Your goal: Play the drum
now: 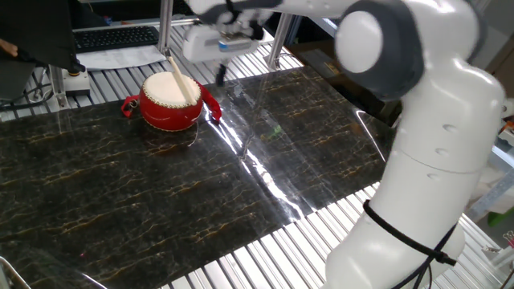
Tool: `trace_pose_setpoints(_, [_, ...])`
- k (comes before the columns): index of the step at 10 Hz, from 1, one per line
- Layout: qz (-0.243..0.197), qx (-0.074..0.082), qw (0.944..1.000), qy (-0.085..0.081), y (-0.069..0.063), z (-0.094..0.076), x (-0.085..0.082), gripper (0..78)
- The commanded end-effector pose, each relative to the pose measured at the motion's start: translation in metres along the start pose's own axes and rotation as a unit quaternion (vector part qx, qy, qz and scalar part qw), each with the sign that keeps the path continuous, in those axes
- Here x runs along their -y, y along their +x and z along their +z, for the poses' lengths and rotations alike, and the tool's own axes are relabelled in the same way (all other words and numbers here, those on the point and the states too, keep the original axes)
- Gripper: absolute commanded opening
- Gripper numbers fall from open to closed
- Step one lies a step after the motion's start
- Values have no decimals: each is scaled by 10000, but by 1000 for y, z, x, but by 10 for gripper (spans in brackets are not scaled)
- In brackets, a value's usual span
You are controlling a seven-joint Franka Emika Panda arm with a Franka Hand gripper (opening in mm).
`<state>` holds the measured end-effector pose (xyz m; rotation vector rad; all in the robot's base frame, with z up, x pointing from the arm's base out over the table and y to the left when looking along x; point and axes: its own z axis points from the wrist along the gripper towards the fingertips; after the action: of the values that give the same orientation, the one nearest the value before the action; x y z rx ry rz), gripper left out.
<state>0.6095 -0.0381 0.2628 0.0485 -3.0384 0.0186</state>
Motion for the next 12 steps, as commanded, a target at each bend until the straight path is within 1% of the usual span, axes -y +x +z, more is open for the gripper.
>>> trace_pose_setpoints(1, [418,-1,9991,-51,63,29,40,11])
trace_pose_setpoints(2, [470,-1,9989,-55,64,29,40,11])
trace_pose_setpoints(3, [646,-42,9979,12,69,23,36,11])
trace_pose_setpoints(4, [683,-46,9976,50,71,20,35,11])
trace_pose_setpoints(5, [608,74,9981,19,78,8,34,11])
trace_pose_setpoints(6, [479,220,9986,-61,80,4,31,11])
trace_pose_setpoints(7, [303,334,9990,-44,82,3,28,11])
trace_pose_setpoints(8, [192,382,9991,-44,81,3,27,11])
trace_pose_setpoints(9, [137,394,9991,-25,79,2,26,11])
trace_pose_setpoints(10, [132,344,9993,-18,78,2,26,11])
trace_pose_setpoints(11, [194,244,9995,-40,79,1,25,11])
trace_pose_setpoints(12, [217,242,9995,-55,79,1,25,11])
